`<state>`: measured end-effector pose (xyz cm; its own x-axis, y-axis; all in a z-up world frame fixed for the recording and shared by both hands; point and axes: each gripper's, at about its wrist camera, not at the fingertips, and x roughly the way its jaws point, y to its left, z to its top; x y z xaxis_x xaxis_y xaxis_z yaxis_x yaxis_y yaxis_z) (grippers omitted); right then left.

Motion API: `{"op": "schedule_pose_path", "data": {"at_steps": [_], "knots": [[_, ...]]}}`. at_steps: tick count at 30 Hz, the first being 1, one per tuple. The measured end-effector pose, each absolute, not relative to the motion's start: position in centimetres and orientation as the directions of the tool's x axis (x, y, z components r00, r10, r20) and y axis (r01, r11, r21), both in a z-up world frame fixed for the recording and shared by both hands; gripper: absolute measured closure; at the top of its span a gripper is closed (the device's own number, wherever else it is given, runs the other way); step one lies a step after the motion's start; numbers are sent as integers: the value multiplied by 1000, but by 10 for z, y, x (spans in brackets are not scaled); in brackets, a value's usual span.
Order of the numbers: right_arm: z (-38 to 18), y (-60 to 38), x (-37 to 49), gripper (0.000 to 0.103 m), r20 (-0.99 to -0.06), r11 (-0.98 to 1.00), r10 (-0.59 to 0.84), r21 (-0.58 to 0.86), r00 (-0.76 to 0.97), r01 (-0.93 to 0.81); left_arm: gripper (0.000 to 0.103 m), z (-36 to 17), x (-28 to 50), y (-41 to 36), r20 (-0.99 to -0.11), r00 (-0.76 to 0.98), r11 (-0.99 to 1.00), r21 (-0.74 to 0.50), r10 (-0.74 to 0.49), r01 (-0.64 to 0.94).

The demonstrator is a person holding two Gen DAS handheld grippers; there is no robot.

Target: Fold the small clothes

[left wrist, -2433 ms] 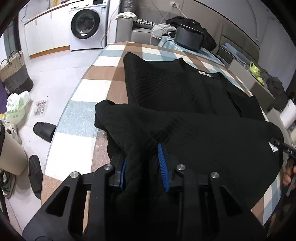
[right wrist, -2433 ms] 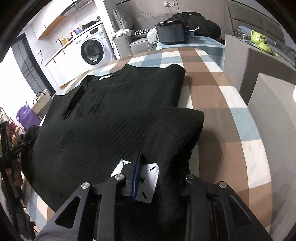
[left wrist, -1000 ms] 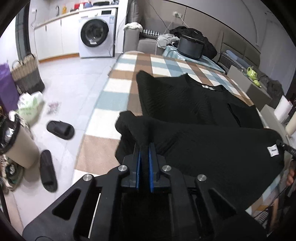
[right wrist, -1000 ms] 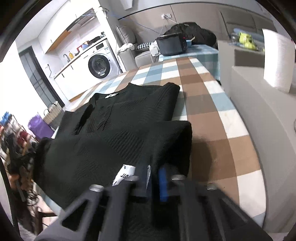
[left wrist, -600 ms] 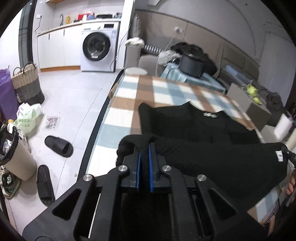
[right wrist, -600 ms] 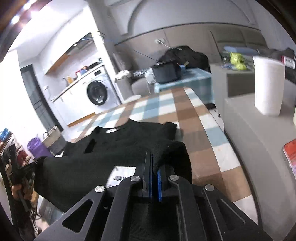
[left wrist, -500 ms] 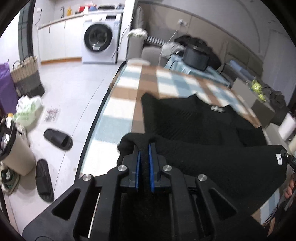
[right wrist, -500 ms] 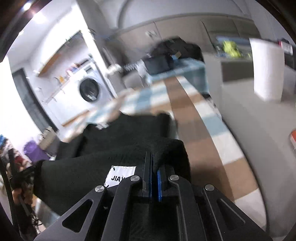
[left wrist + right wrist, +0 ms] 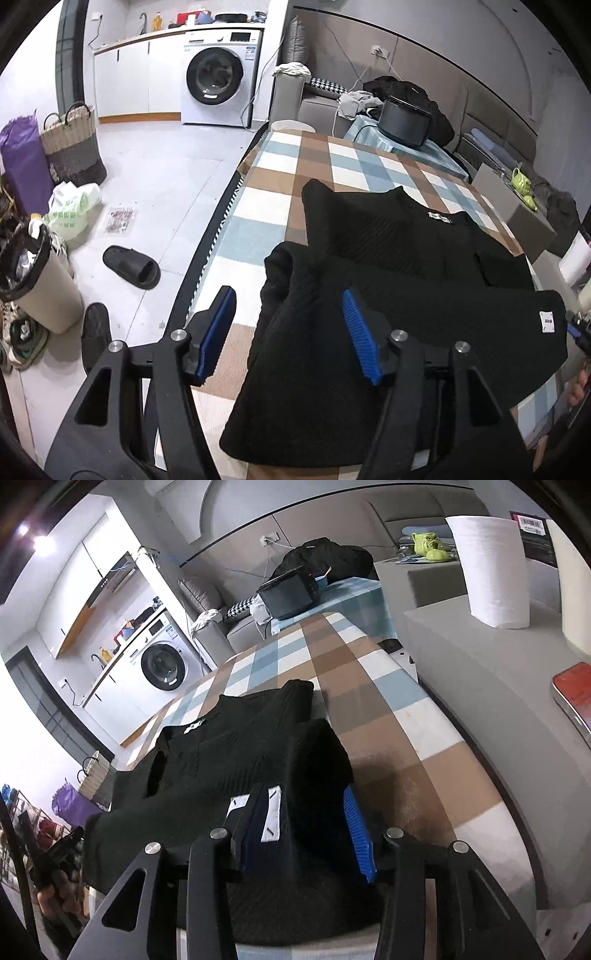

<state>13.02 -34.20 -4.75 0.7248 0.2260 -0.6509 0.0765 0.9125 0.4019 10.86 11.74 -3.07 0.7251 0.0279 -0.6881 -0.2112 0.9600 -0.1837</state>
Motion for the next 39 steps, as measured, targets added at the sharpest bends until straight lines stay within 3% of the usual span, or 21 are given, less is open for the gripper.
{"op": "schedule_pose_path", "data": {"at_steps": [8,21,22,25,29,33,39], "knots": [[-50,-338,120,57,-665,917,257,396,702,40,46,-33,96,116,-673,740,954,-205,26,-220],[-58,-341,144,54,-670,920,273,391,690,15,44,-51,103,113,-719,695,951,-203,18,-235],[-58,-339,149,55,-667,921,275,389,692,8,44,-53,107,113,-726,687,951,-197,22,-239],[-55,-330,165,71,-655,920,298,390,695,-27,44,-58,115,113,-740,672,949,-193,27,-251],[-51,-315,180,99,-653,929,315,360,689,-84,44,-61,122,113,-746,665,948,-187,32,-255],[-36,-327,181,100,-597,941,243,336,764,-36,44,-63,129,113,-756,654,951,-184,26,-250],[-49,-334,197,96,-652,921,285,389,703,-13,44,-65,132,109,-759,652,959,-178,10,-222]]}}
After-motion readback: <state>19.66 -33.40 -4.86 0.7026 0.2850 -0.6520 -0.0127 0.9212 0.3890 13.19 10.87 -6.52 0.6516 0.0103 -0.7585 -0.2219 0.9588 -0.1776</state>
